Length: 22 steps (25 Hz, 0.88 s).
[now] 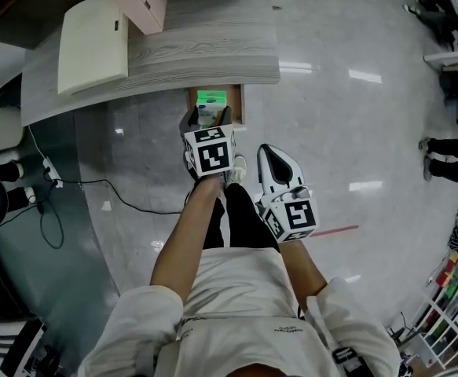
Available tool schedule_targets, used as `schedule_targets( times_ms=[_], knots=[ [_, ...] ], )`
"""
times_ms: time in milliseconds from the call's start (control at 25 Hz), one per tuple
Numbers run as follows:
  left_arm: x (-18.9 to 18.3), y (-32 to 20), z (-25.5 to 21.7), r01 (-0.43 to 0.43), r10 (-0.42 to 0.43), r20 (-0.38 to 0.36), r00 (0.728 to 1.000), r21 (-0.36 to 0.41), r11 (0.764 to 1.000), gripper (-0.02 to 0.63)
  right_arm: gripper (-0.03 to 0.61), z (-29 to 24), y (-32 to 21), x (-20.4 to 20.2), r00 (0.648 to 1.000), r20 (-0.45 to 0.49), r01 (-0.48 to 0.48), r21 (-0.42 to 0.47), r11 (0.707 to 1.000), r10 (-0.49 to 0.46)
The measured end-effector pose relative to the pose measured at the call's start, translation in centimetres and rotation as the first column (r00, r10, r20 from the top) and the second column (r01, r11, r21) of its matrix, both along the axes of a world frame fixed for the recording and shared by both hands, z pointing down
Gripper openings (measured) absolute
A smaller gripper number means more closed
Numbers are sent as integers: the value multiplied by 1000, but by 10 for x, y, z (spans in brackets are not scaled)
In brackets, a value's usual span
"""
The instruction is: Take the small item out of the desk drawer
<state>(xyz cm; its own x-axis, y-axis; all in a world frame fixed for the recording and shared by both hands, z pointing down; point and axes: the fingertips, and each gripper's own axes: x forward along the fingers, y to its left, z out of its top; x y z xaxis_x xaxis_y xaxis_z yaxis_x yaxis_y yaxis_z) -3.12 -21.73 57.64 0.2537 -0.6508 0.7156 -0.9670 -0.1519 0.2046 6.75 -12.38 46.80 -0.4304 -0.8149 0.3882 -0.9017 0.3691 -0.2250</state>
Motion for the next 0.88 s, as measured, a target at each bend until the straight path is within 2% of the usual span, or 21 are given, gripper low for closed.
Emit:
schedule_targets(
  times_ms=[520,880],
  knots=[
    [-6,37,-106,-40,40,-6,999,91,995,325,31,-89,5,-7,1000,28,-11,61,998,10],
    [-12,45,-170,-71,74,-7,997,186,980,324,31,-137,5,-10,1000,22,-12,120,993,9]
  ],
)
